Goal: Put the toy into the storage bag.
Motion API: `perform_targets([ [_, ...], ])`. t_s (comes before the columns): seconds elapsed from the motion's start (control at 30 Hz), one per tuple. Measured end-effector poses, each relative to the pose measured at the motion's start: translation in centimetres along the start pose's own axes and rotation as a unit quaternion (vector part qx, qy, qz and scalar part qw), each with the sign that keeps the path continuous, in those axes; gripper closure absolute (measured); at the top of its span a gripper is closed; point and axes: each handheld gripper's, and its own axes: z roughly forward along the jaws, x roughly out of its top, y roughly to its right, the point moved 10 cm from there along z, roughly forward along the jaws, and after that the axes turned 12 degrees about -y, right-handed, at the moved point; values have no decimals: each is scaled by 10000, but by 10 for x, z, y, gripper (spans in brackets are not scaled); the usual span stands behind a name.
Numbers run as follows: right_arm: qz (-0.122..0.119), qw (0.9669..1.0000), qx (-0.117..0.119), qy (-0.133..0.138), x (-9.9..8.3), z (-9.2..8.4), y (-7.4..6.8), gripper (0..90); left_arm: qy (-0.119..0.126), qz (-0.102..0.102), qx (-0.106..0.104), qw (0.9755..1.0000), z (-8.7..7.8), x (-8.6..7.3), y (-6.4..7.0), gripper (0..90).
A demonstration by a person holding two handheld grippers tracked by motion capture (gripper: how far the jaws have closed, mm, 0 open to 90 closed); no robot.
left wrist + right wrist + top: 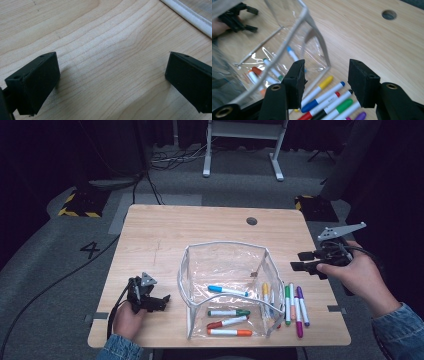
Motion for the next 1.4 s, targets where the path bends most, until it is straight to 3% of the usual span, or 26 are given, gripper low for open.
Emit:
perform_targets([
  [0.27, 446, 9988, -159, -138, -36, 13, 28, 488, 1, -2, 0, 10000, 0, 0, 0, 0],
  [0.6, 848, 9947, -203, -542, -82, 54, 48, 508, 2, -2, 1, 10000, 0, 0, 0, 0],
  [0.9, 1157, 9884, -183, -969, -123, 91, 55, 529, 3, -3, 1, 10000, 0, 0, 0, 0],
  [1.13, 1232, 9846, -150, -1228, -146, 116, 56, 537, 1, -2, 2, 10000, 0, 0, 0, 0],
  [1.27, 1254, 9817, -311, -1397, -155, 122, 61, 573, 1, -2, 2, 10000, 0, 0, 0, 0],
  [1.4, 1355, 9769, -496, -1576, -162, 125, 70, 675, 2, -1, 1, 10000, 0, 0, 0, 0],
])
